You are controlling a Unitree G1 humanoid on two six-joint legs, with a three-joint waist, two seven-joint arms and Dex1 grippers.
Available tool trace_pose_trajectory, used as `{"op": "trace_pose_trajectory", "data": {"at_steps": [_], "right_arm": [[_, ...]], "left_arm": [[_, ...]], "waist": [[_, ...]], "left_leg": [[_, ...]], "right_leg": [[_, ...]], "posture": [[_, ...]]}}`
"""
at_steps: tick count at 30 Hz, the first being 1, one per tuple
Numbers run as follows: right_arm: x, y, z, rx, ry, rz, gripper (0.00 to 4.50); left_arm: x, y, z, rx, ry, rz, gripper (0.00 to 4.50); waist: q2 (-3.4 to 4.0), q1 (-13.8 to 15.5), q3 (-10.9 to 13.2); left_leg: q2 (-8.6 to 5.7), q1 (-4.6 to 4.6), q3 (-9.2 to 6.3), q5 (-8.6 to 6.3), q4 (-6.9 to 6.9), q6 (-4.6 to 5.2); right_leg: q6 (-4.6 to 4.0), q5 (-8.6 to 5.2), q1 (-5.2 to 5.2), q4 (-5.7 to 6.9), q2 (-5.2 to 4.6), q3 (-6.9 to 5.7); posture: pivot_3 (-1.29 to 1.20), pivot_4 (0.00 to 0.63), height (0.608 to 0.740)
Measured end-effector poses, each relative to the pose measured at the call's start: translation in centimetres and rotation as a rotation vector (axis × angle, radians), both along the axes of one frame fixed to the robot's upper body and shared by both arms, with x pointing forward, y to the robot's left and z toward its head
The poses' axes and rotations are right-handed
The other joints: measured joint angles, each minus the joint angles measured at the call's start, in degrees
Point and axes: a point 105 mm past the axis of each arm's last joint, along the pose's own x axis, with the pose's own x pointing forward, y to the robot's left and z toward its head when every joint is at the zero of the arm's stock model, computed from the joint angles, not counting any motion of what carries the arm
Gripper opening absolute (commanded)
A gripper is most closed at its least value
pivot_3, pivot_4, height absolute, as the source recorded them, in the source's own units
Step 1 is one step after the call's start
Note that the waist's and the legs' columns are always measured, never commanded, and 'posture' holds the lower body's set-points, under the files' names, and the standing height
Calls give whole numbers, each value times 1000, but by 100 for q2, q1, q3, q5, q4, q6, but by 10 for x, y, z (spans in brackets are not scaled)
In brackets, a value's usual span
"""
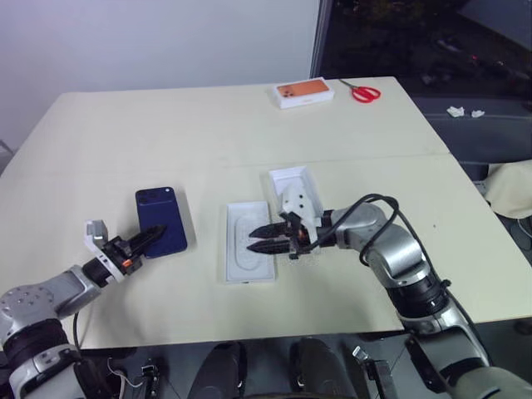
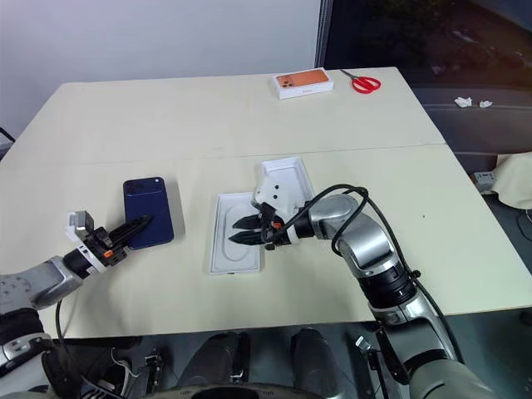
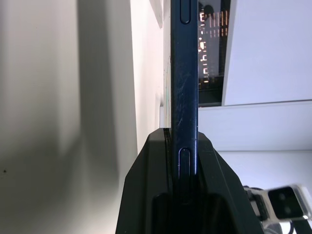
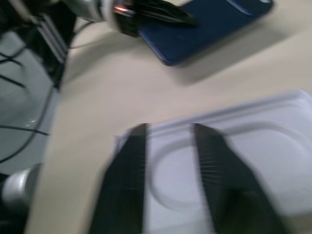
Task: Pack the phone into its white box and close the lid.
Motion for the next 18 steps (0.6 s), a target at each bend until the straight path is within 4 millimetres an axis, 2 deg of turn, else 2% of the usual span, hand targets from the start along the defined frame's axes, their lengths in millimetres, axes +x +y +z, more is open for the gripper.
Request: {"op": "trace_pose_trajectory", "data": {"at_steps": [4,10,15,18], "right_arm": [[-10,-3,-20,-73,37,36,2922],[-8,8,-38,-113,-58,81,2922],[-10,11,-41,-128,-105,114,2922],[-10,7,-51,-181,-135,144,2922]], "left_arm": [[-1,-1,1,10,3,-10,0],[1,-5,3,20,4,-27,0],[1,-2,5,33,3,-23,0],[1,-2,5,37,2,-24,0]], "waist": [[-22,22,6],[-26,84,8],[-36,103,13],[-40,106,15]], "left_leg": [[0,-3,-1,-1,0,1],[2,-10,-1,0,-1,-1],[2,-29,-1,1,2,-2],[2,-38,-1,1,3,-2]], "right_leg": [[0,1,-1,-13,-2,-1],[1,1,-4,-11,0,-4],[0,2,-17,-11,0,-5],[0,2,-42,-11,0,-6]], "posture": [[0,150,740],[0,150,740],[0,150,740],[0,150,740]]}}
